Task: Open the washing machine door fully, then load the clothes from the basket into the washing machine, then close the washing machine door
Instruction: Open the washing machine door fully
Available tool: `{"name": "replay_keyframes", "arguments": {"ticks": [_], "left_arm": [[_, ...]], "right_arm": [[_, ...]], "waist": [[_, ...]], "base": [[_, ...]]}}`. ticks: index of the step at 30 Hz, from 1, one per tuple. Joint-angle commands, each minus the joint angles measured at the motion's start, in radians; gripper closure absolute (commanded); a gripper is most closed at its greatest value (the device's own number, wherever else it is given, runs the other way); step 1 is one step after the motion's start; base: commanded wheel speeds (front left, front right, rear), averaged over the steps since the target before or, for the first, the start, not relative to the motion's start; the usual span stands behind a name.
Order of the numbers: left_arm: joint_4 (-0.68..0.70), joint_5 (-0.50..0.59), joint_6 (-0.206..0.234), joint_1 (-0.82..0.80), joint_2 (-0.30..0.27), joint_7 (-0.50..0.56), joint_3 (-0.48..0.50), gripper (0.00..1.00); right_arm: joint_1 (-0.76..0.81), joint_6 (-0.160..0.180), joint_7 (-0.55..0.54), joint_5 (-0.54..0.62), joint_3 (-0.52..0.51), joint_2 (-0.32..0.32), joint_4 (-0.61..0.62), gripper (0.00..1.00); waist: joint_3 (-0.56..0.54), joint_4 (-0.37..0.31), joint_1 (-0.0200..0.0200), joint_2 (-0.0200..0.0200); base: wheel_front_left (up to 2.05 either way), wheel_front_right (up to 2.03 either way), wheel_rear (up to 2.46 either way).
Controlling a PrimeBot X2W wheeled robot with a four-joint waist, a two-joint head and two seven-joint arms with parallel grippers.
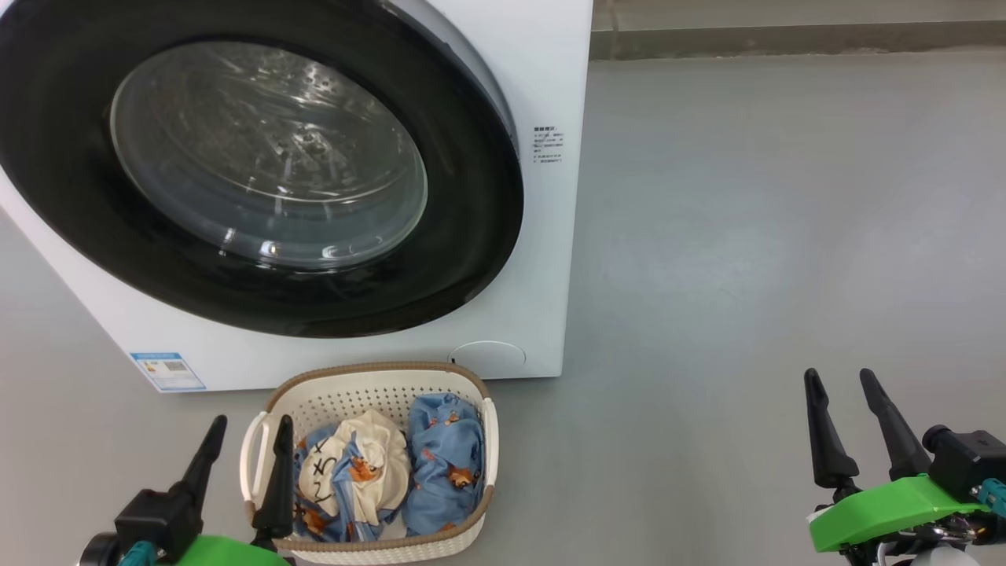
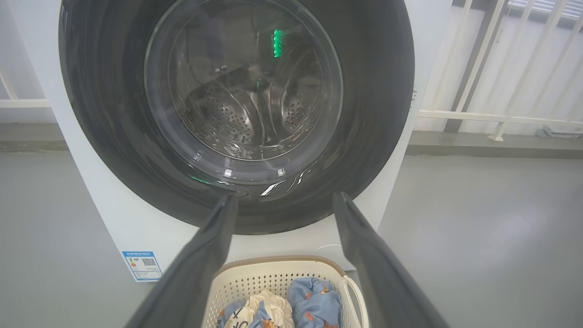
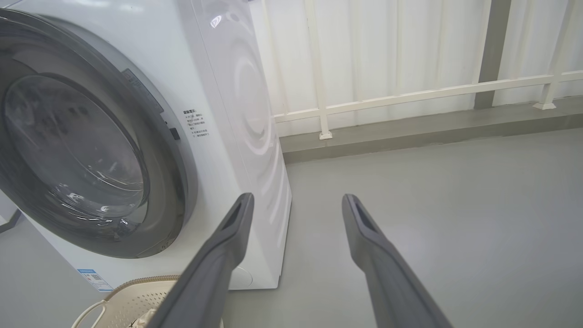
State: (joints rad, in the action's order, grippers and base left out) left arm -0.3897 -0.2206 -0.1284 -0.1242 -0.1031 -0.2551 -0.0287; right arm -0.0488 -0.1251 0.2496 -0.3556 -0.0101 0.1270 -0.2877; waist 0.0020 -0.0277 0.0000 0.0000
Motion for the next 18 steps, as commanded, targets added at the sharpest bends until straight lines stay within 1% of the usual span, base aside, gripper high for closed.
{"name": "replay_keyframes", "arguments": {"ticks": [1,2,3,7,11,13,18], "left_arm": [[0.023,-0.014,-0.001,-0.029,-0.012,-0.007,0.029,0.00],[0.023,-0.015,-0.001,-0.027,-0.009,-0.007,0.029,0.00],[0.023,-0.016,-0.001,-0.025,-0.008,-0.007,0.029,0.00],[0.024,-0.015,-0.001,-0.017,0.000,-0.007,0.033,0.00],[0.029,-0.016,-0.001,-0.010,0.013,-0.007,0.035,0.00],[0.031,-0.018,-0.001,-0.007,0.019,-0.007,0.038,0.00],[0.035,-0.019,-0.001,-0.013,0.032,-0.007,0.038,0.00]], "right_arm": [[-0.022,-0.006,0.012,-0.008,0.023,0.012,0.020,0.63],[-0.025,-0.006,0.012,-0.011,0.027,0.013,0.019,0.83],[-0.028,-0.006,0.012,-0.014,0.030,0.014,0.017,1.00],[-0.048,-0.006,0.012,-0.033,0.038,0.016,0.017,1.00],[-0.083,-0.006,0.012,-0.111,0.037,0.004,0.026,1.00],[-0.110,-0.006,0.012,-0.189,0.033,-0.009,0.027,1.00],[-0.205,-0.006,0.012,-0.440,0.032,-0.022,0.002,1.00]], "waist": [[0.001,0.002,0.0000,0.0000],[0.002,0.003,0.0000,0.0000],[0.003,0.005,0.0000,0.0000],[0.008,0.013,0.0000,0.0000],[0.013,0.021,0.0000,0.0000],[0.017,0.024,0.0000,0.0000],[0.030,0.032,0.0000,0.0000]], "base": [[0.00,0.00,0.00],[0.00,0.00,0.00],[0.00,0.00,0.00],[0.00,0.00,0.00],[0.00,0.00,0.00],[0.00,0.00,0.00],[0.00,0.00,0.00]]}}
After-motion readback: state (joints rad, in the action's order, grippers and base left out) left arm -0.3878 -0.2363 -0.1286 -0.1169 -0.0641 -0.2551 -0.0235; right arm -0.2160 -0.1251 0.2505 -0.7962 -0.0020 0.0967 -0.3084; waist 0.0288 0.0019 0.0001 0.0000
